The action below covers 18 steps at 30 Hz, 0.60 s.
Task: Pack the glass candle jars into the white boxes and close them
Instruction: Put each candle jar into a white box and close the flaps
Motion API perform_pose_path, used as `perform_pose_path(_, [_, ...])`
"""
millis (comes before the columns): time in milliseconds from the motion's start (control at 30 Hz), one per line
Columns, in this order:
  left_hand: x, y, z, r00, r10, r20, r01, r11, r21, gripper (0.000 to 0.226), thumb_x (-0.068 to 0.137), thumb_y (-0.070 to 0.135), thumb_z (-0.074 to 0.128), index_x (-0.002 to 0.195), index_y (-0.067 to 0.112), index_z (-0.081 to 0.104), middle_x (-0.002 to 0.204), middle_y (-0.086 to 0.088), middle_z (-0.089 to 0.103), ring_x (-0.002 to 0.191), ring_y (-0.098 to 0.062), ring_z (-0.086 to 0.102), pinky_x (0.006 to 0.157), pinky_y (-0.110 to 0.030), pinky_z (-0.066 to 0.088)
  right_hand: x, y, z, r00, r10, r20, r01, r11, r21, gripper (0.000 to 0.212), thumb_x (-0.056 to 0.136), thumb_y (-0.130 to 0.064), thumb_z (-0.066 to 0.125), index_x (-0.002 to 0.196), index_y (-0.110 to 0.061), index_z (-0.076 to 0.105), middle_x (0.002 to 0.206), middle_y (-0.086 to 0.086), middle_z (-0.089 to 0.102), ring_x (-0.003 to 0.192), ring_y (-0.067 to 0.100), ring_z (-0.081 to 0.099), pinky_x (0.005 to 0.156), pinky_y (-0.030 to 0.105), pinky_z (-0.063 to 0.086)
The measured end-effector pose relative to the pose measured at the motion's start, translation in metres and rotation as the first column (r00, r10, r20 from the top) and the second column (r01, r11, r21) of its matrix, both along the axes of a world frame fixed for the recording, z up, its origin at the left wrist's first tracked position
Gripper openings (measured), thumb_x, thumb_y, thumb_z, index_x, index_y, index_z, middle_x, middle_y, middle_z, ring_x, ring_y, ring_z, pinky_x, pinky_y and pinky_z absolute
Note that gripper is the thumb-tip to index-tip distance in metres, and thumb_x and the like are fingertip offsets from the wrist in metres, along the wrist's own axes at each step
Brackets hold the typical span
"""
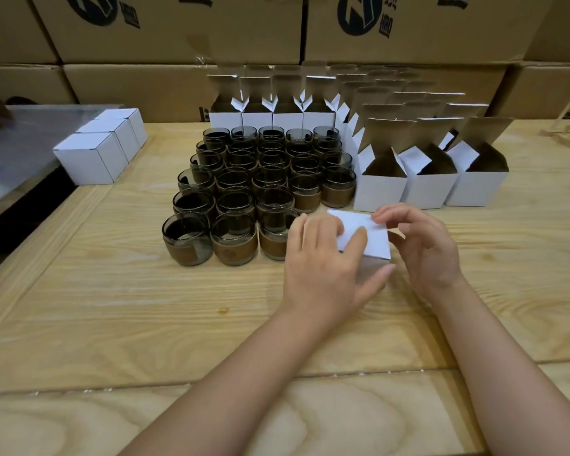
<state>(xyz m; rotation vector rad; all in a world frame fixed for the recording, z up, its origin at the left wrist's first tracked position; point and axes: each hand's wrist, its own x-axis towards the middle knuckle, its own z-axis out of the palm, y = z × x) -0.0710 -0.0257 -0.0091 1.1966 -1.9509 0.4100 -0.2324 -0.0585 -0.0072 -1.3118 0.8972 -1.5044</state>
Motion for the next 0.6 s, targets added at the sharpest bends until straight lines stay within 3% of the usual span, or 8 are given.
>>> perform_pose_path(133, [0.000, 0.012, 0.010, 0.990, 0.077, 0.121, -0.065, 0.993, -0.102, 0.051, 0.077, 0.059, 0.065, 0.072, 0.008, 0.063, 0.074, -0.008, 0.061, 0.069, -0.025, 0.058, 0.080, -0.038, 0.050, 0.003, 0.002, 0.001, 1.000, 0.010, -0.029, -0.012, 0.999, -0.045, 0.026, 0.077, -0.014, 0.041, 0.081, -0.004, 0.065, 0.079, 0.003, 0.069, 0.086, 0.020, 0.061, 0.081, 0.029, 0.048])
perform_pose_path(267, [0.017, 0.022, 0.015, 0.987, 0.040, 0.157, -0.005, 0.977, -0.214, 0.027, 0.075, 0.032, 0.068, 0.062, 0.012, 0.056, 0.060, -0.005, 0.051, 0.056, -0.024, 0.050, 0.072, -0.033, 0.047, 0.008, 0.004, 0.002, 0.997, -0.042, -0.061, 0.037, 0.996, -0.076, 0.026, 0.079, -0.015, 0.042, 0.084, -0.004, 0.065, 0.082, 0.001, 0.069, 0.089, 0.020, 0.061, 0.082, 0.029, 0.047])
perform_pose_path(433, [0.039, 0.031, 0.011, 0.984, -0.017, 0.180, 0.050, 0.982, -0.181, 0.034, 0.081, 0.043, 0.061, 0.082, 0.009, 0.067, 0.068, -0.007, 0.052, 0.060, -0.027, 0.048, 0.070, -0.037, 0.044, 0.014, 0.010, 0.007, 0.992, 0.096, 0.083, -0.090, 0.993, -0.074, 0.033, 0.082, -0.013, 0.042, 0.077, -0.017, 0.074, 0.085, 0.004, 0.070, 0.090, 0.018, 0.061, 0.081, 0.027, 0.050])
perform_pose_path(533, [0.046, 0.036, -0.001, 0.969, 0.004, 0.246, 0.044, 0.981, -0.191, 0.049, 0.081, 0.056, 0.062, 0.104, 0.015, 0.072, 0.080, -0.011, 0.060, 0.068, -0.028, 0.054, 0.073, -0.039, 0.044, 0.015, 0.012, 0.008, 0.993, 0.115, -0.012, -0.115, 0.985, -0.130, 0.033, 0.082, -0.008, 0.047, 0.073, -0.020, 0.076, 0.086, -0.001, 0.069, 0.092, 0.014, 0.060, 0.078, 0.024, 0.049])
perform_pose_path(600, [0.047, 0.040, -0.011, 0.972, -0.024, 0.235, 0.067, 0.981, -0.180, 0.052, 0.081, 0.059, 0.060, 0.106, 0.014, 0.073, 0.091, -0.014, 0.065, 0.080, -0.030, 0.058, 0.077, -0.040, 0.045, 0.017, 0.013, 0.007, 0.991, 0.119, -0.063, -0.128, 0.981, -0.146, 0.031, 0.080, -0.005, 0.051, 0.072, -0.021, 0.075, 0.083, -0.004, 0.066, 0.088, 0.013, 0.058, 0.074, 0.022, 0.047])
